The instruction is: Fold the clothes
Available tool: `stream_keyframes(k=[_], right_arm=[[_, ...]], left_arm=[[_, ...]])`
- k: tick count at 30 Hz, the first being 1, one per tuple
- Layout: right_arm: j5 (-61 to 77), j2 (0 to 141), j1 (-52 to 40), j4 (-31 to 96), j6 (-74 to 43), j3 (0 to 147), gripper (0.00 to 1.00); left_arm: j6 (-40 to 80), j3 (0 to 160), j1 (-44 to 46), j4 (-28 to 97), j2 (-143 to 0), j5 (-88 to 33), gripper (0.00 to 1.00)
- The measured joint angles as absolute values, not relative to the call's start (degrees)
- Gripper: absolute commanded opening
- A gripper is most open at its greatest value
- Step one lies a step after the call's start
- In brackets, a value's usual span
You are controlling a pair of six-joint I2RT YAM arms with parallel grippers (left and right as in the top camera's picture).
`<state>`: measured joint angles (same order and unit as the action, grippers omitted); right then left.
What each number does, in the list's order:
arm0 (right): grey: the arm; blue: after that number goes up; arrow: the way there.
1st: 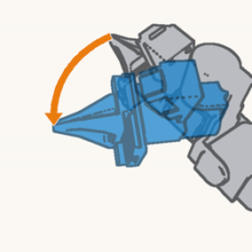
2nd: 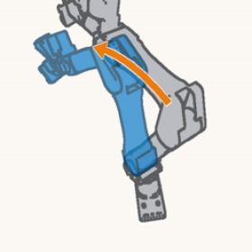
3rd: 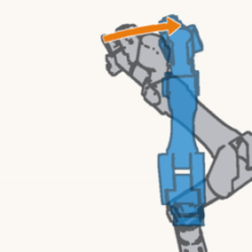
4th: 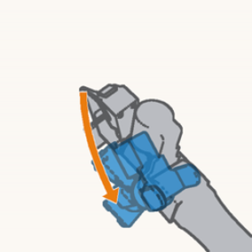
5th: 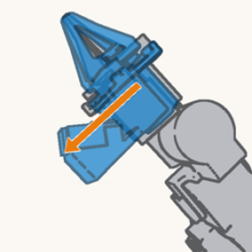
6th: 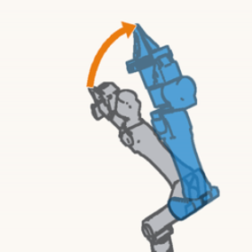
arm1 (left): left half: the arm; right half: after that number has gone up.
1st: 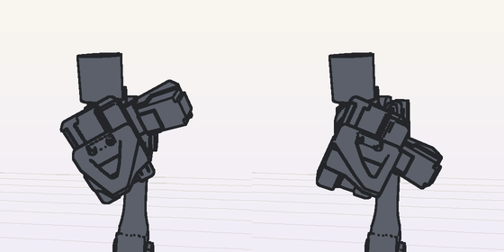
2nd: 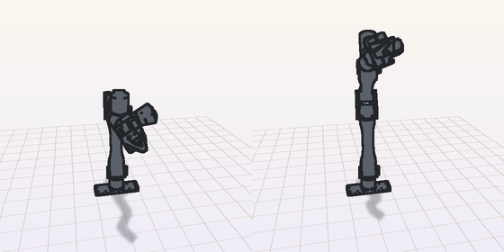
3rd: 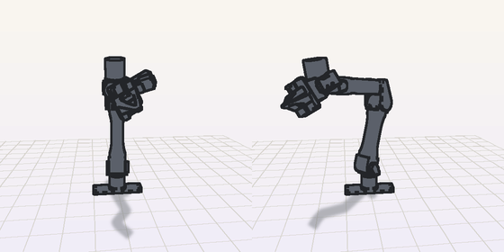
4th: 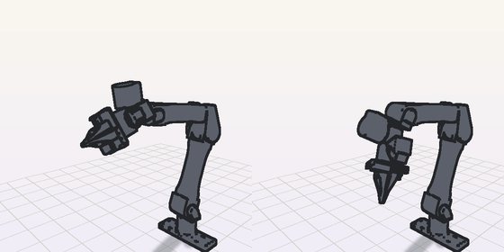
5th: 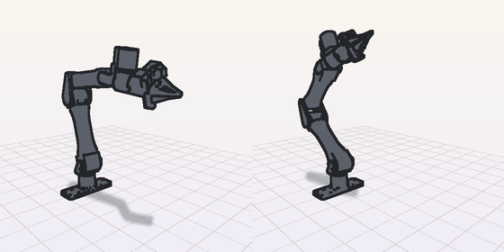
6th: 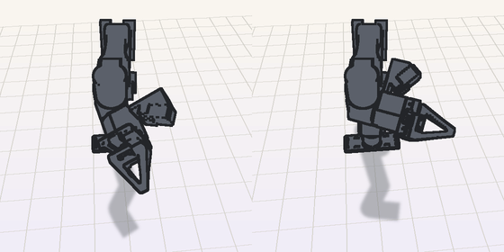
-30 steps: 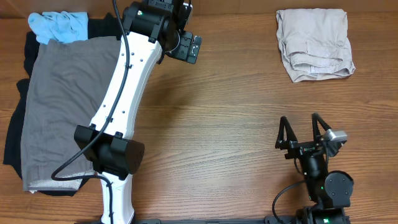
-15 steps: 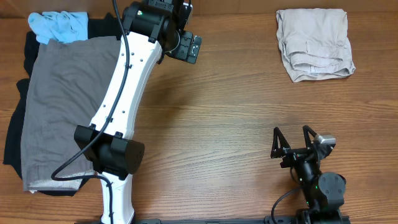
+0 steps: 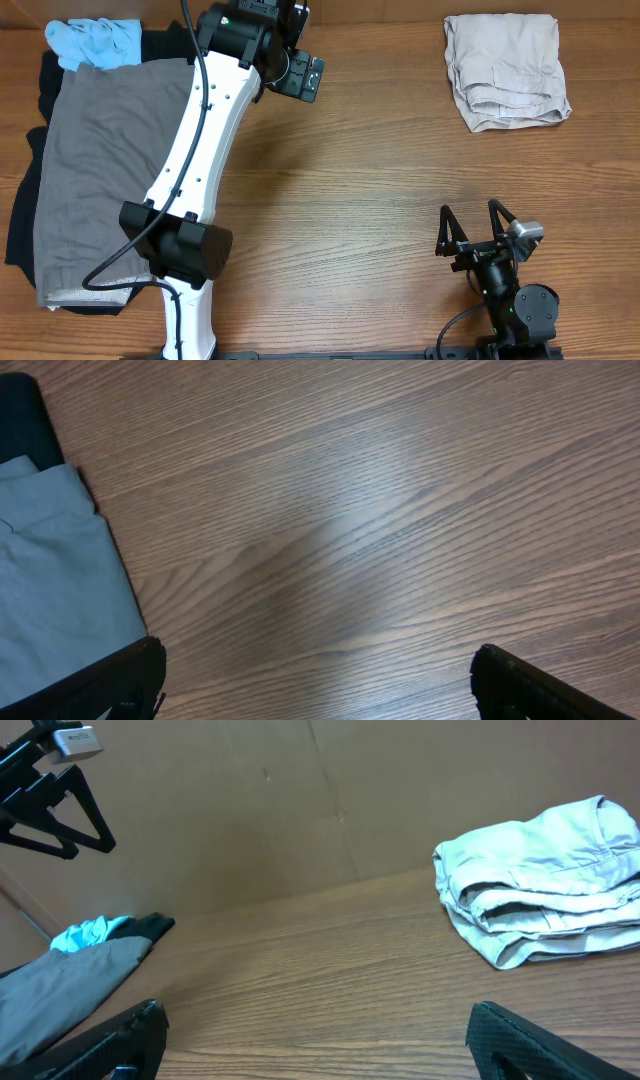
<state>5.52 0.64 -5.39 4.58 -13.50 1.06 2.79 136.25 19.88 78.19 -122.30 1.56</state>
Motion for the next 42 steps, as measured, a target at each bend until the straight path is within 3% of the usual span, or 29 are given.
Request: stream_keyframes(k=[19,26,34,42], right_arm=[[5.54,0.64,-5.39,4.58,-13.47,1.06,1.0],[5.54,0.64,-5.39,4.56,-13.47,1.06,1.0],[5.54,0.64,-5.39,4.62,-13.47,1.06,1.0],[5.54,0.64,-5.41,4.64,-13.5,1.06,1.0]], left_arm=[[2.52,136.22,19.86,76.82,-121.75,2.02,1.0],[2.35,132.99,17.17,68.49,-108.9,2.07,1.0],[2.59,103.72,7.33,43.99,-80.73,1.98,1.0],[2.59,68.03,3.62,26.15,-66.0,1.96,1.0]])
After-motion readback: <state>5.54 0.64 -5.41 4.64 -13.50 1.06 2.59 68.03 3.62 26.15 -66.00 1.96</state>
